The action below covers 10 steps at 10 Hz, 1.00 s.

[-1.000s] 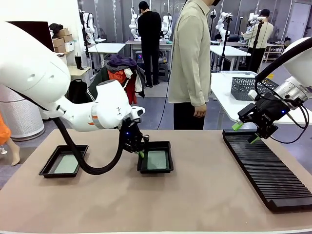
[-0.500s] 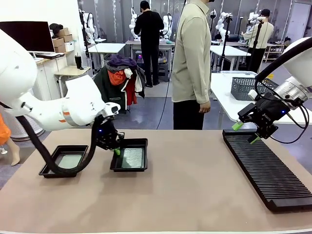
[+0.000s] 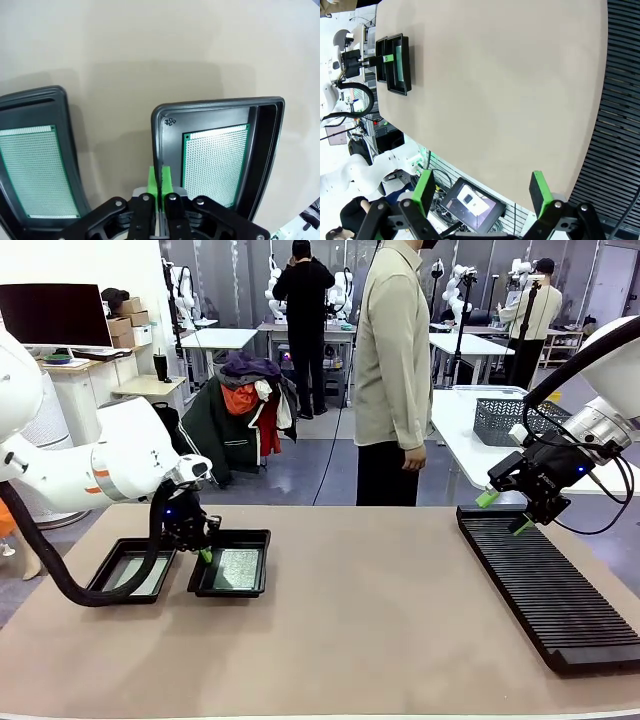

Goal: Inspect and transfer BCBs to ESD trays.
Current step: Pick up the ESD tray and place it on the left side of the table.

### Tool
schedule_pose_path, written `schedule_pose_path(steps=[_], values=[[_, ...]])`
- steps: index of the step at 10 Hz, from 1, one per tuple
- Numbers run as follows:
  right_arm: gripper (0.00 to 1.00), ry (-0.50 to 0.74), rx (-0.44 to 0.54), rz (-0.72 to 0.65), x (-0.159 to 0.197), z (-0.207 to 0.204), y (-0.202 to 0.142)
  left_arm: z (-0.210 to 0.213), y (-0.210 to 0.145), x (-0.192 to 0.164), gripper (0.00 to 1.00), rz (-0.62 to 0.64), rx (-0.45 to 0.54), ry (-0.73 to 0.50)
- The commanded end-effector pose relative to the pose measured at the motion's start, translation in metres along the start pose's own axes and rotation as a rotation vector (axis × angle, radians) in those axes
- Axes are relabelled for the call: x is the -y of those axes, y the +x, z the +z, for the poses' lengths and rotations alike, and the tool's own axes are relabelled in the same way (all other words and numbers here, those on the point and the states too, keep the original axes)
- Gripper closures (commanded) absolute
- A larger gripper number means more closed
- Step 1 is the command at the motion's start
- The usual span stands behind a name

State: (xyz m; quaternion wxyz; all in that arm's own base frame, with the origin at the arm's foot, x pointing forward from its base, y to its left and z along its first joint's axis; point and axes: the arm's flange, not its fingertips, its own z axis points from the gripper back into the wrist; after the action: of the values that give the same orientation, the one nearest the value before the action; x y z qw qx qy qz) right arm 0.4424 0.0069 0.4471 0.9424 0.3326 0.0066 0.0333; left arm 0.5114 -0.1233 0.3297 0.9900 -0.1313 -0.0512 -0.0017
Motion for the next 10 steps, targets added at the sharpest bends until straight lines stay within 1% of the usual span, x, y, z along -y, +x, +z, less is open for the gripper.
schedule_pose_path(steps=[1, 5, 9, 10], values=[[0.0, -0.006, 0.003, -0.014, -0.001, 0.0, 0.0, -0.001, -0.002, -0.011, 0.97, -0.023, 0.005, 0.015], [0.0, -0.006, 0.003, -0.014, -0.001, 0.0, 0.0, -0.01, 0.002, -0.018, 0.97, 0.001, 0.001, 0.069], [0.0, -0.006, 0.003, -0.014, -0.001, 0.0, 0.0, -0.018, 0.004, -0.016, 0.97, 0.032, -0.012, 0.1], [0.0, -0.006, 0.003, -0.014, -0.001, 0.0, 0.0, -0.015, 0.002, -0.017, 0.97, -0.004, -0.021, 0.062]])
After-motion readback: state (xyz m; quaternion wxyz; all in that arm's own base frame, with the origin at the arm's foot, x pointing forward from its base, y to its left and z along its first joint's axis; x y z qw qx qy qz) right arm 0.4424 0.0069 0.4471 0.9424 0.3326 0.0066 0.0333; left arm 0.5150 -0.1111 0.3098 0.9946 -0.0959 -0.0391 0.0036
